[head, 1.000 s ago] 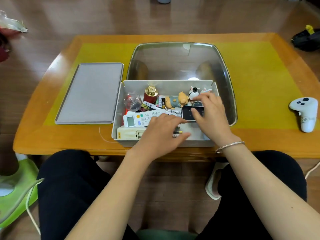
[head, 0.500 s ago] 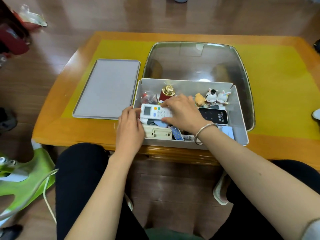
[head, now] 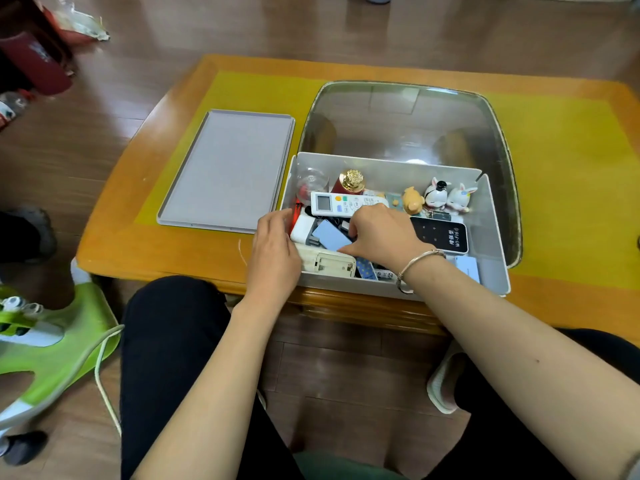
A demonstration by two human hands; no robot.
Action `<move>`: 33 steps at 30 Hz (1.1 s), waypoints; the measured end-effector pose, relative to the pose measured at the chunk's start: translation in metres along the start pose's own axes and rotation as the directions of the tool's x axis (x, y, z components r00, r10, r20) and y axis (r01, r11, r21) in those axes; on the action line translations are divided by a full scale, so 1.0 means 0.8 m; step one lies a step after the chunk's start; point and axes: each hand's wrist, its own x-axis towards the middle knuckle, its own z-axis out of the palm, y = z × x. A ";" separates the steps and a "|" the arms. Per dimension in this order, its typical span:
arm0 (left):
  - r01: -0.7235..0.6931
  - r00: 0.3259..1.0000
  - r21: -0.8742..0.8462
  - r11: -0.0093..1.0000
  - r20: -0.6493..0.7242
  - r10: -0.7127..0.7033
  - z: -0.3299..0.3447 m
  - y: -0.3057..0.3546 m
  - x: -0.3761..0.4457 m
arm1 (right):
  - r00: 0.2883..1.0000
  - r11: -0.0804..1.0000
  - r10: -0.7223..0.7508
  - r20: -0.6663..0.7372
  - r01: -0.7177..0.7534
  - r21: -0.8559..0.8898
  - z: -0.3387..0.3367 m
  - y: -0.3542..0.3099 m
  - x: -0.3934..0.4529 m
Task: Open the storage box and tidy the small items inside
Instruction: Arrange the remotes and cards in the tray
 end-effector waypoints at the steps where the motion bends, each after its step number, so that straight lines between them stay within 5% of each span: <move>1: 0.010 1.000 -0.006 1.000 -0.004 -0.010 0.000 0.001 0.000 | 1.000 1.000 0.002 0.006 -0.003 0.007 0.001 -0.002 0.003; 21: 0.029 1.000 -0.013 0.999 0.010 -0.029 0.004 -0.002 0.004 | 0.999 0.997 0.013 0.034 -0.016 0.077 0.015 -0.016 0.028; 26: 0.041 0.999 0.027 0.999 0.002 -0.041 0.006 -0.003 0.003 | 0.989 0.996 0.065 0.130 -0.073 0.057 0.010 -0.026 0.038; 33: 0.051 0.999 -0.001 0.999 0.001 -0.051 0.006 -0.005 0.004 | 0.985 0.973 0.092 0.147 -0.120 0.198 0.004 -0.019 0.034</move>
